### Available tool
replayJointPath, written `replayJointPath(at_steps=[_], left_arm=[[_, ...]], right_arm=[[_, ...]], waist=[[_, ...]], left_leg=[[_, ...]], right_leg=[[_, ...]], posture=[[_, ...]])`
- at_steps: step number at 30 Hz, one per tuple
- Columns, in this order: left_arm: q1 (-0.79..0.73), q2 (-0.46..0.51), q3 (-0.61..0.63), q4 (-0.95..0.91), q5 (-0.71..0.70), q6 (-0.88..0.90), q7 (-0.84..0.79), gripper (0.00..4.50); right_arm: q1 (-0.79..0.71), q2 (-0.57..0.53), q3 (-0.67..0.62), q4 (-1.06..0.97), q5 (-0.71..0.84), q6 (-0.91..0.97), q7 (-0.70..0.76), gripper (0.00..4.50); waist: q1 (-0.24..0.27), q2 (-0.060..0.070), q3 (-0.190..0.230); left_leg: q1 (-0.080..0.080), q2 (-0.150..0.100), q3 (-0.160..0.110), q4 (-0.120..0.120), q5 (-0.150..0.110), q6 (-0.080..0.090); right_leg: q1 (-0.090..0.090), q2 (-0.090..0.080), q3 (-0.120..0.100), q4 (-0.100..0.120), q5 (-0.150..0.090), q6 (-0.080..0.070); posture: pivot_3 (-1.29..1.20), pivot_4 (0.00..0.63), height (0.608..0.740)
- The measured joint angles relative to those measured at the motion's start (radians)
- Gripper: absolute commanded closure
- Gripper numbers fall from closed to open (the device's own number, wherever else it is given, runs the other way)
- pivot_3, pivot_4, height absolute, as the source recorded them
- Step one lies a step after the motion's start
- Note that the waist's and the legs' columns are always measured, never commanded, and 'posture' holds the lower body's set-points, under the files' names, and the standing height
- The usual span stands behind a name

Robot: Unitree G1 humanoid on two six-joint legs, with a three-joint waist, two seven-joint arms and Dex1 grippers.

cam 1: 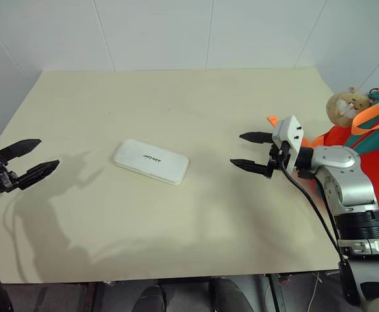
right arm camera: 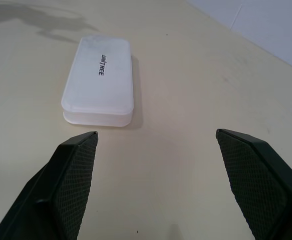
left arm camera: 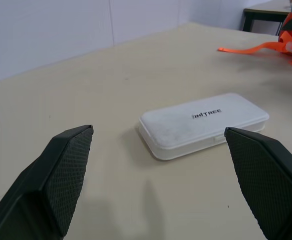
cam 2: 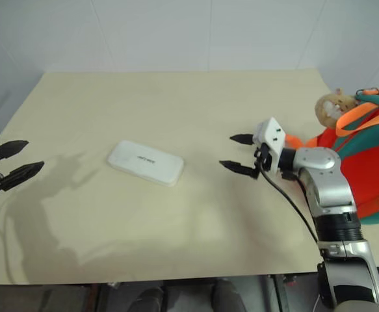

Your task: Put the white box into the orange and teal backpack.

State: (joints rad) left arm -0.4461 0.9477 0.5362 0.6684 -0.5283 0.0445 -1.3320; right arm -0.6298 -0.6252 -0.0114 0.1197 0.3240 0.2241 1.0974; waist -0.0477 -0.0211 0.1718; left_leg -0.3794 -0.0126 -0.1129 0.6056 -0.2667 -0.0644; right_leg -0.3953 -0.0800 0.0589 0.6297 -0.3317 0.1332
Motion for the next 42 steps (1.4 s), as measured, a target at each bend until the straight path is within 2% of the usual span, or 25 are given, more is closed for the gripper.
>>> replayJointPath(at_steps=[14, 21, 26, 31, 35, 38, 42], left_arm=[[-0.002, 0.0, 0.0, -0.031, -0.002, 0.02, 0.012, 0.0], [-0.018, 0.0, 0.002, -0.011, 0.019, -0.012, 0.098, 0.0], [-0.17, 0.0, -0.072, 0.145, 0.129, -0.062, 0.27, 0.0], [-0.261, -0.012, -0.139, 0.262, 0.198, -0.1, 0.316, 0.0], [-0.322, -0.061, -0.204, 0.328, 0.24, -0.1, 0.313, 0.0], [-0.374, -0.096, -0.249, 0.35, 0.264, -0.089, 0.293, 0.61], [-0.439, -0.123, -0.276, 0.389, 0.281, -0.087, 0.296, 1.79]], right_arm=[[0.007, 0.067, 0.019, -0.047, 0.019, 0.044, -0.065, 0.0], [-0.023, 0.096, 0.056, -0.1, -0.016, 0.134, -0.18, 0.0], [-0.026, 0.174, 0.132, -0.158, -0.091, 0.269, -0.331, 0.0], [-0.028, 0.221, 0.155, -0.2, -0.116, 0.31, -0.4, 0.0], [-0.023, 0.244, 0.195, -0.234, -0.12, 0.348, -0.412, 0.0], [-0.023, 0.248, 0.227, -0.238, -0.135, 0.367, -0.415, 0.0], [-0.023, 0.25, 0.242, -0.238, -0.153, 0.376, -0.431, 0.0]], waist=[[0.003, -0.001, 0.0], [0.006, -0.001, -0.001], [0.018, -0.002, -0.001], [0.02, -0.003, -0.002], [0.018, -0.003, -0.002], [0.017, -0.005, -0.002], [0.015, -0.005, -0.002]], left_leg=[[0.0, 0.0, 0.0, 0.002, 0.0, 0.0], [0.0, 0.0, -0.001, 0.002, 0.0, 0.0], [0.0, -0.001, -0.001, 0.005, 0.0, 0.0], [0.0, -0.002, -0.001, 0.006, -0.001, 0.0], [0.0, -0.002, -0.001, 0.006, -0.001, 0.0], [-0.001, -0.002, -0.001, 0.006, -0.001, 0.0], [0.0, -0.002, -0.001, 0.007, -0.001, 0.0]], right_leg=[[0.0, 0.0, 0.0, 0.001, 0.0, 0.0], [0.0, 0.0, 0.0, 0.001, 0.0, 0.0], [0.0, 0.0, 0.0, 0.006, 0.0, 0.0], [0.0, 0.0, 0.0, 0.008, 0.0, 0.0], [0.0, 0.0, -0.001, 0.009, 0.0, 0.0], [0.0, 0.0, -0.001, 0.009, 0.0, 0.0], [0.0, 0.0, -0.001, 0.009, 0.0, 0.0]], posture=[[0.0, 0.15, 0.74], [0.0, 0.15, 0.74], [0.0, 0.15, 0.74], [0.0, 0.15, 0.74], [0.0, 0.15, 0.74], [0.0, 0.15, 0.74], [0.0, 0.15, 0.74]])
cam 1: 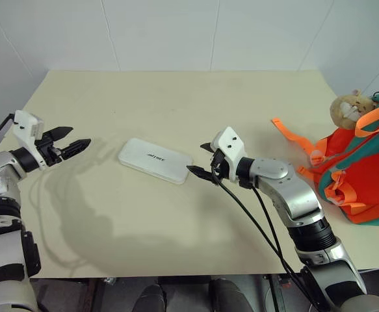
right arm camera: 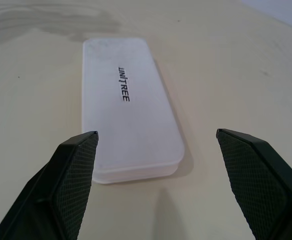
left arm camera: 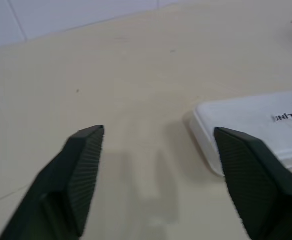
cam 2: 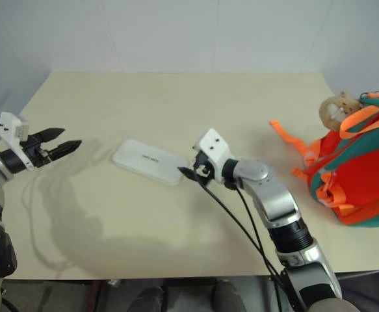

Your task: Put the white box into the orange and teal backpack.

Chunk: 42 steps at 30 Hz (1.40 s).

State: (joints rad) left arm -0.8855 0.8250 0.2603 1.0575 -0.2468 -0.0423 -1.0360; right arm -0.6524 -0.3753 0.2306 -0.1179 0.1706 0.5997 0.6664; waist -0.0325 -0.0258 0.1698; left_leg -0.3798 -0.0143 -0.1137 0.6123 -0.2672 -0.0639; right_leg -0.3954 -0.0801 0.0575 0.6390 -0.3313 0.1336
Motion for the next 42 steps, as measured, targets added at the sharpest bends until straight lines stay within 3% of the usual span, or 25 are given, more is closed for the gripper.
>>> replayJointPath(at_steps=[5, 7, 9, 16, 19, 20, 31, 38, 40, 42], left_arm=[[-0.049, -0.023, -0.007, 0.059, 0.021, -0.006, 0.026, 3.37], [-0.051, -0.032, -0.01, 0.07, 0.025, -0.015, 0.033, 4.07], [-0.055, -0.038, -0.013, 0.092, 0.034, -0.029, 0.059, 4.5], [-0.092, -0.06, -0.043, 0.174, 0.101, -0.019, 0.203, 4.5], [-0.102, -0.08, -0.048, 0.199, 0.118, 0.009, 0.226, 4.5], [-0.107, -0.086, -0.052, 0.209, 0.125, 0.018, 0.234, 4.5], [-0.161, -0.156, -0.024, 0.252, 0.121, 0.196, 0.219, 4.5], [-0.172, -0.176, 0.015, 0.255, 0.107, 0.209, 0.277, 4.5], [-0.172, -0.184, 0.004, 0.255, 0.121, 0.181, 0.293, 4.5], [-0.172, -0.185, 0.008, 0.255, 0.12, 0.182, 0.298, 4.12]], right_arm=[[0.0, 0.0, 0.012, 0.005, -0.033, 0.017, -0.019, 0.0], [0.0, -0.002, 0.032, 0.007, -0.05, 0.02, -0.023, 0.4], [-0.001, -0.002, 0.044, 0.024, -0.071, 0.02, -0.032, 0.88], [-0.022, 0.022, 0.075, 0.136, -0.159, 0.037, -0.083, 3.33], [-0.026, 0.054, 0.088, 0.156, -0.171, 0.037, -0.083, 4.23], [-0.028, 0.062, 0.095, 0.158, -0.173, 0.037, -0.083, 4.33], [-0.03, 0.088, 0.115, 0.154, -0.181, 0.04, -0.08, 4.38], [-0.029, 0.088, 0.119, 0.129, -0.182, 0.062, -0.063, 4.38], [-0.029, 0.086, 0.127, 0.12, -0.181, 0.081, -0.052, 3.66], [-0.029, 0.082, 0.136, 0.115, -0.182, 0.089, -0.045, 3.17]], waist=[[-0.005, 0.0, 0.0], [-0.007, 0.0, 0.0], [-0.007, 0.0, 0.0], [-0.004, -0.001, 0.0], [-0.004, -0.001, 0.0], [-0.004, -0.001, 0.0], [-0.004, -0.001, 0.0], [-0.012, -0.002, 0.0], [-0.012, -0.002, -0.001], [-0.013, -0.002, -0.001]], left_leg=[[0.0, 0.0, 0.0, 0.0, 0.0, 0.0], [0.0, 0.0, 0.0, 0.0, 0.0, 0.0], [0.0, 0.0, 0.0, 0.0, 0.0, 0.0], [0.0, 0.0, 0.0, 0.0, 0.0, 0.0], [0.0, 0.0, 0.0, 0.0, 0.0, 0.0], [0.0, -0.001, 0.0, 0.0, 0.0, 0.0], [0.0, -0.001, 0.0, 0.0, 0.0, 0.0], [0.0, -0.001, 0.0, 0.0, 0.0, -0.001], [0.0, -0.001, 0.0, 0.0, 0.0, -0.001], [0.0, -0.001, 0.0, 0.0, 0.0, -0.001]], right_leg=[[-0.001, 0.0, 0.0, 0.001, 0.0, 0.0], [-0.001, 0.0, 0.0, 0.0, 0.0, 0.0], [-0.001, 0.0, 0.0, 0.0, 0.0, 0.0], [-0.002, 0.0, -0.001, 0.002, 0.0, 0.0], [-0.002, 0.0, -0.001, 0.003, 0.0, 0.0], [-0.002, 0.0, -0.001, 0.003, 0.0, 0.0], [-0.002, 0.0, -0.002, 0.004, 0.0, 0.0], [-0.002, 0.0, -0.002, 0.004, 0.0, 0.0], [-0.002, 0.0, -0.002, 0.004, 0.0, 0.0], [-0.002, 0.0, -0.002, 0.004, 0.0, 0.0]], posture=[[0.0, 0.15, 0.74], [0.0, 0.15, 0.74], [0.0, 0.15, 0.74], [0.0, 0.15, 0.74], [0.0, 0.15, 0.74], [0.0, 0.15, 0.74], [0.0, 0.15, 0.74], [0.0, 0.15, 0.74], [0.0, 0.15, 0.74], [0.0, 0.15, 0.74]])
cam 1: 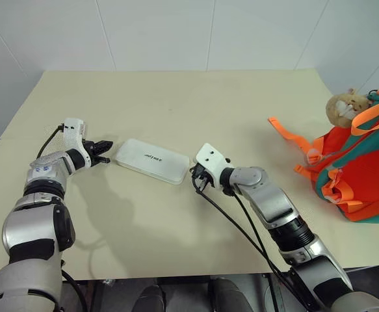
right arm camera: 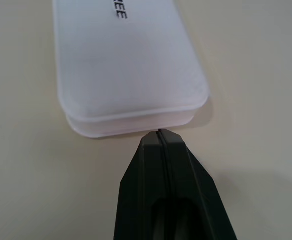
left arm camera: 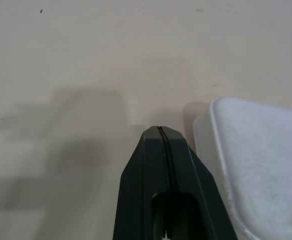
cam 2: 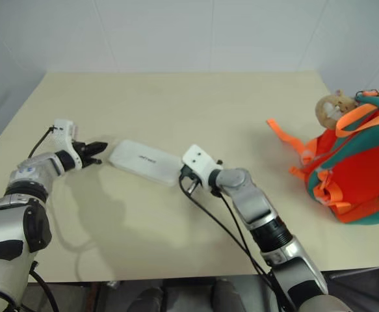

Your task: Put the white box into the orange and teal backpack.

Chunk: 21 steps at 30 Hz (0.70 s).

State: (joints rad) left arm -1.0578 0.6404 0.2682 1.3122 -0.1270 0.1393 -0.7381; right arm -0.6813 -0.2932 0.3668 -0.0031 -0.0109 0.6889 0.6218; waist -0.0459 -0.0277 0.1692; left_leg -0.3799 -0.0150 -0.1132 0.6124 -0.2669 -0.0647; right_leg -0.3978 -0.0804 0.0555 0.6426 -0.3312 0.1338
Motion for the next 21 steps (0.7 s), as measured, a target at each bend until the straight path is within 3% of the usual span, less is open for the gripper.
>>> replayJointPath(at_steps=[9, 13, 21], left_arm=[[0.0, -0.007, 0.008, 0.0, 0.001, 0.0, 0.041, 1.32], [0.0, -0.007, 0.01, 0.0, 0.0, 0.0, 0.04, 0.07], [0.0, -0.009, 0.018, 0.0, 0.002, -0.001, 0.053, 0.03]], right_arm=[[0.001, -0.002, 0.0, -0.023, -0.008, 0.008, 0.0, 0.03], [-0.001, 0.006, 0.0, -0.005, -0.02, 0.006, -0.016, 0.0], [-0.013, 0.024, 0.0, 0.066, -0.057, -0.018, -0.071, 0.0]], waist=[[0.0, 0.0, 0.0], [-0.001, 0.0, 0.0], [-0.002, 0.0, 0.0]], left_leg=[[0.0, 0.0, 0.0, 0.0, 0.0, 0.0], [0.0, 0.0, 0.0, 0.0, 0.0, 0.0], [0.0, 0.0, 0.0, 0.0, 0.0, 0.0]], right_leg=[[0.0, 0.0, 0.0, 0.0, 0.0, 0.0], [0.0, 0.0, 0.0, 0.0, 0.0, 0.0], [0.0, 0.0, 0.0, 0.0, 0.0, 0.0]], posture=[[0.0, 0.15, 0.74], [0.0, 0.15, 0.74], [0.0, 0.15, 0.74]])
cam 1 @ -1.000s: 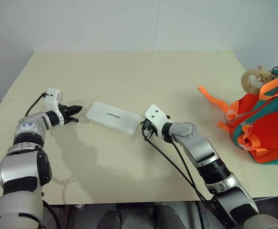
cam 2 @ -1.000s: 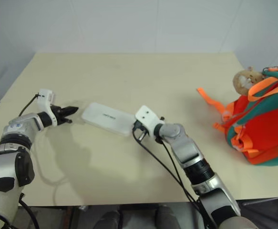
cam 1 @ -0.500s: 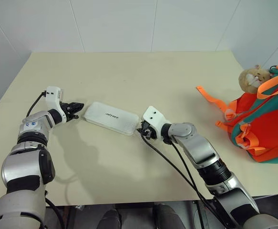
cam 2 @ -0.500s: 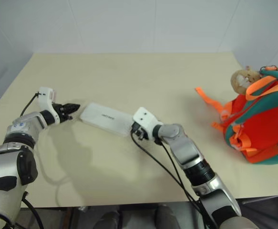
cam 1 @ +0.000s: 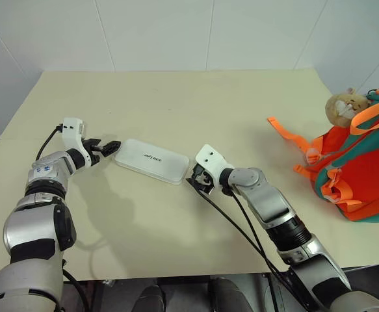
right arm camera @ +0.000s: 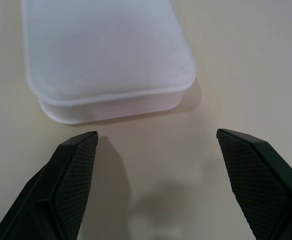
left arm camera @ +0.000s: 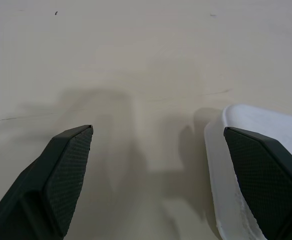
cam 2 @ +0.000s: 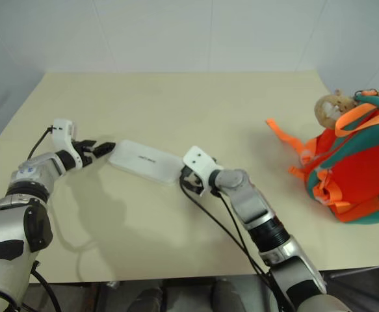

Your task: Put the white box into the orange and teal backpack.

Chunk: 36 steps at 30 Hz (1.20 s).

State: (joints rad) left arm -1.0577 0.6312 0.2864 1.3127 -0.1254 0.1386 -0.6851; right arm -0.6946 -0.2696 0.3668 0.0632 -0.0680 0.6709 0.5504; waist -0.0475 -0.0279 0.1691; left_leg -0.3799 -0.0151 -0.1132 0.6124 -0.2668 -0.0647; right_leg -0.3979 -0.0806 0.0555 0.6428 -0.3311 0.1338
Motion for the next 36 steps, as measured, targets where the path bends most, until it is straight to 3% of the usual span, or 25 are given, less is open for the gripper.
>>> replayJointPath(at_steps=[18, 36], left_arm=[[0.0, -0.01, 0.054, 0.031, -0.007, 0.056, 0.114, 0.03], [0.003, -0.02, 0.055, -0.003, -0.021, 0.169, -0.044, 0.03]], right_arm=[[-0.067, 0.07, -0.024, 0.144, -0.05, -0.08, -0.089, 0.0], [-0.034, 0.054, -0.062, 0.119, -0.054, -0.076, -0.061, 0.0]], waist=[[-0.008, 0.0, 0.0], [-0.005, -0.001, 0.0]], left_leg=[[0.0, 0.0, 0.0, 0.0, 0.002, -0.003], [0.0, -0.001, 0.0, 0.0, 0.002, -0.003]], right_leg=[[-0.001, 0.0, 0.0, 0.001, 0.0, 0.0], [-0.001, -0.001, 0.0, 0.002, 0.0, 0.0]], posture=[[0.0, 0.15, 0.74], [0.0, 0.15, 0.74]])
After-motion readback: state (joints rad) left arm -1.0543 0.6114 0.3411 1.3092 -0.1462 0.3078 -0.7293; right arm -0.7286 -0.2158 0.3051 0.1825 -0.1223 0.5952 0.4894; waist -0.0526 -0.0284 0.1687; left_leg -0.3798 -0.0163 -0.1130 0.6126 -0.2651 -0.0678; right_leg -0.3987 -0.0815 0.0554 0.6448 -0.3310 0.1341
